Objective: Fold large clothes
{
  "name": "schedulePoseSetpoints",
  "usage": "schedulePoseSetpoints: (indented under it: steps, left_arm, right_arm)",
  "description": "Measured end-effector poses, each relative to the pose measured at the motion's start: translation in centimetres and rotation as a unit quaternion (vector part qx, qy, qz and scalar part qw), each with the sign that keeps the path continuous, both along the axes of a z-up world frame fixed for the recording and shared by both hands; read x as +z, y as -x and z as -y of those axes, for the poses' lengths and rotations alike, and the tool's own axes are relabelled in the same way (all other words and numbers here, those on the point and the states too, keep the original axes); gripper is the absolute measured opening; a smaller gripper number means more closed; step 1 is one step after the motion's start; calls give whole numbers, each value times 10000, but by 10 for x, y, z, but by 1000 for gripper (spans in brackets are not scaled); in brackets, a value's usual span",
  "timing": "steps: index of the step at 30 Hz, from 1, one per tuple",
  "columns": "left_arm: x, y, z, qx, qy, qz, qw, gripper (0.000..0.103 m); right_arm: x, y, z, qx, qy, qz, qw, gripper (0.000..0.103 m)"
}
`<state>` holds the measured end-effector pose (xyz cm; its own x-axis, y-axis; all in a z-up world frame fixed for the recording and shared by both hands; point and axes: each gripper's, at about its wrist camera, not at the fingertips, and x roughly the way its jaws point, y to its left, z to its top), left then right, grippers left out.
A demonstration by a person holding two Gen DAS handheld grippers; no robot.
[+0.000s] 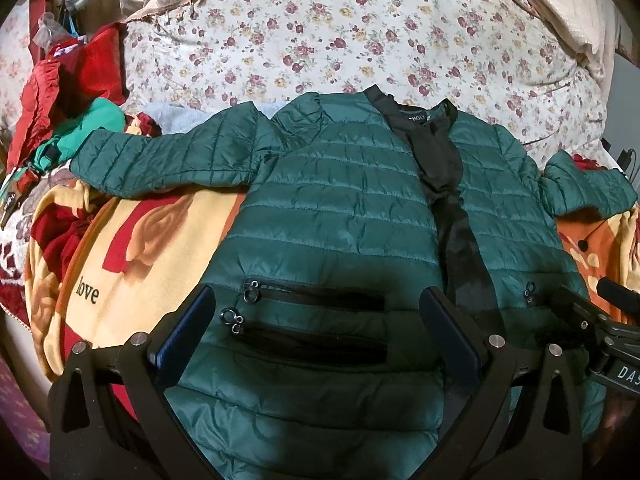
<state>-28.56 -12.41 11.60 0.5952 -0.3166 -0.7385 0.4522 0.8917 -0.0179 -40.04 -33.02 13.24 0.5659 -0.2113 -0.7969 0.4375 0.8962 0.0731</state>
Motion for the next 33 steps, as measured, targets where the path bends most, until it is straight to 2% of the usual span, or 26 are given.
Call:
schedulePoseSetpoints:
  steps: [7,18,33]
  left_arm:
    - [-2,3,1,-28,-135,56,9999,102]
    - [-2,7,4,22,-263,211,9994,102]
    - [-4,7,1,9,-102,84,9999,102]
  right_arm:
    - [-1,1,-3,-19,92,371,9993,102]
    - [-4,1,-4,1,101,297,9995,101]
    - [-7,0,-6,4,213,278,9994,102]
